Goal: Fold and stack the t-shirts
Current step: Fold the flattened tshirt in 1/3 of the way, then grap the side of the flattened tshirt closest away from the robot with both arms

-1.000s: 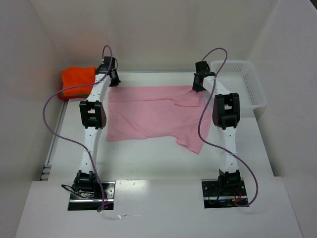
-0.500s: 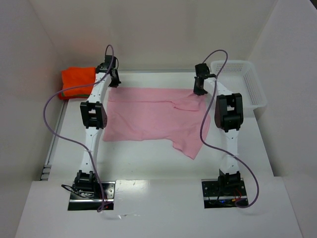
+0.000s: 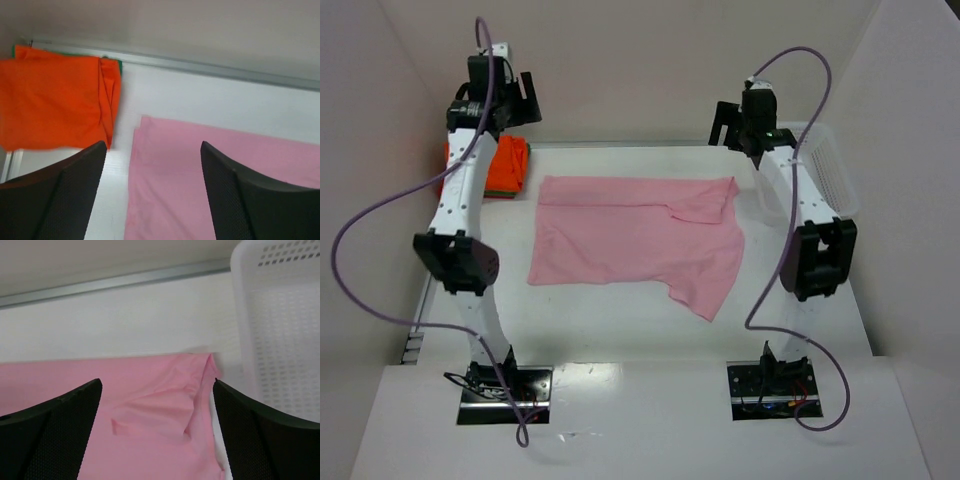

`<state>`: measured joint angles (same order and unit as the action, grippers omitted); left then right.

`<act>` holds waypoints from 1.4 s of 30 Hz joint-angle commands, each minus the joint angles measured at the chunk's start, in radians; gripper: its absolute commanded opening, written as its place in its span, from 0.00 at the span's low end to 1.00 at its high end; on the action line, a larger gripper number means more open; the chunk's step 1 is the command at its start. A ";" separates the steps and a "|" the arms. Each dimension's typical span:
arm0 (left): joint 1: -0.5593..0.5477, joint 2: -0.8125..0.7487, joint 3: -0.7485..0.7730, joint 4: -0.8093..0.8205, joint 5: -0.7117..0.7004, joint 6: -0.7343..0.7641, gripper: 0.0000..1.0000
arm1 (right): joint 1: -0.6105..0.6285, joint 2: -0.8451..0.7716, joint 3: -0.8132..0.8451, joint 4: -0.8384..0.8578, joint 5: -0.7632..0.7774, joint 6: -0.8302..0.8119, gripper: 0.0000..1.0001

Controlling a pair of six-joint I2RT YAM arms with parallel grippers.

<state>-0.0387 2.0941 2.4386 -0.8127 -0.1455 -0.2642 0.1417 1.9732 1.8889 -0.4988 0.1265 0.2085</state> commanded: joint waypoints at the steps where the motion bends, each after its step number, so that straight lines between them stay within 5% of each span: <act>1: 0.008 -0.216 -0.318 0.137 0.044 -0.007 0.85 | 0.010 -0.203 -0.190 0.048 -0.030 0.041 0.99; 6: 0.008 -0.468 -0.762 0.222 0.177 -0.085 0.94 | 0.010 -0.365 -0.457 0.037 -0.096 0.130 1.00; 14: 0.008 -0.738 -1.218 0.222 0.254 -0.191 0.98 | 0.000 -0.601 -0.772 -0.059 -0.130 0.267 1.00; 27: 0.019 -0.777 -1.536 0.311 0.259 -0.391 0.90 | -0.071 -0.725 -1.030 -0.055 -0.249 0.388 1.00; 35: 0.028 -0.819 -1.628 0.371 0.095 -0.556 0.80 | -0.071 -0.734 -1.088 -0.008 -0.229 0.477 1.00; 42: 0.028 -0.850 -1.682 0.394 0.015 -0.607 0.81 | -0.071 -0.705 -1.159 0.003 -0.199 0.516 0.99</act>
<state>-0.0162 1.2541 0.7734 -0.4603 -0.0689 -0.8173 0.0711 1.2640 0.7502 -0.5293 -0.1017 0.6849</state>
